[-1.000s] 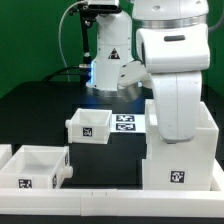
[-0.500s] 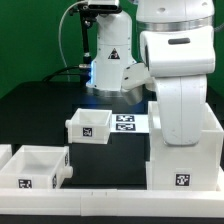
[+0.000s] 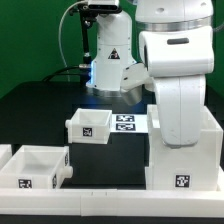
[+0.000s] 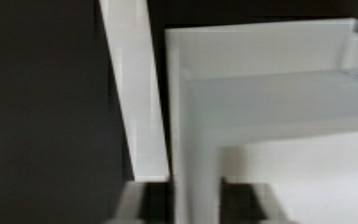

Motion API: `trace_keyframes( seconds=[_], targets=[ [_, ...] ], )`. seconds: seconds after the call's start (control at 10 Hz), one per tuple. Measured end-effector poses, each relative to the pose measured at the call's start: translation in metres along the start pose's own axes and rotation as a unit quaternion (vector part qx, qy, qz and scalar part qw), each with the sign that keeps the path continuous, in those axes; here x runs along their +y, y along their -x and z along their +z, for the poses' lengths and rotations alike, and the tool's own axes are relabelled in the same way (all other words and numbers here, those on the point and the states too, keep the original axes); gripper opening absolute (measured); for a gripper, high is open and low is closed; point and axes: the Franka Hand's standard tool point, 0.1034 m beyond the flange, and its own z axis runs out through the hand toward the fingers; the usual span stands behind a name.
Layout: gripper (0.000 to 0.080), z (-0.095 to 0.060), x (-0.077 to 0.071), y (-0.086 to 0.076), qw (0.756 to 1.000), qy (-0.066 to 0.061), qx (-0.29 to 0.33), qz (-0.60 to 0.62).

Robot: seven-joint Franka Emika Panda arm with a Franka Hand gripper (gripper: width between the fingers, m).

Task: Assemble drawer

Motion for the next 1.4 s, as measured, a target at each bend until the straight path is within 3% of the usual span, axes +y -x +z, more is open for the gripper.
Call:
trace_keyframes(
  seconds=[0.2, 0.3, 0.4, 0.8, 1.2, 1.3, 1.4],
  targets=[
    [0.0455, 0.000, 0.000, 0.000, 1.000, 0.000, 0.000, 0.000],
    [0.0455, -0.001, 0.001, 0.001, 1.000, 0.001, 0.000, -0.007],
    [0.0602, -0.009, 0.005, 0.004, 1.000, 0.015, 0.001, -0.028],
    [0.0647, -0.056, 0.010, 0.024, 0.999, 0.035, -0.006, -0.023],
    [0.0649, -0.053, 0.010, 0.026, 0.999, 0.033, -0.006, -0.022],
    [0.0649, -0.050, 0.009, 0.030, 0.999, 0.032, -0.007, -0.020],
    [0.0649, -0.043, 0.003, 0.047, 0.999, 0.032, -0.010, -0.019]
  ],
)
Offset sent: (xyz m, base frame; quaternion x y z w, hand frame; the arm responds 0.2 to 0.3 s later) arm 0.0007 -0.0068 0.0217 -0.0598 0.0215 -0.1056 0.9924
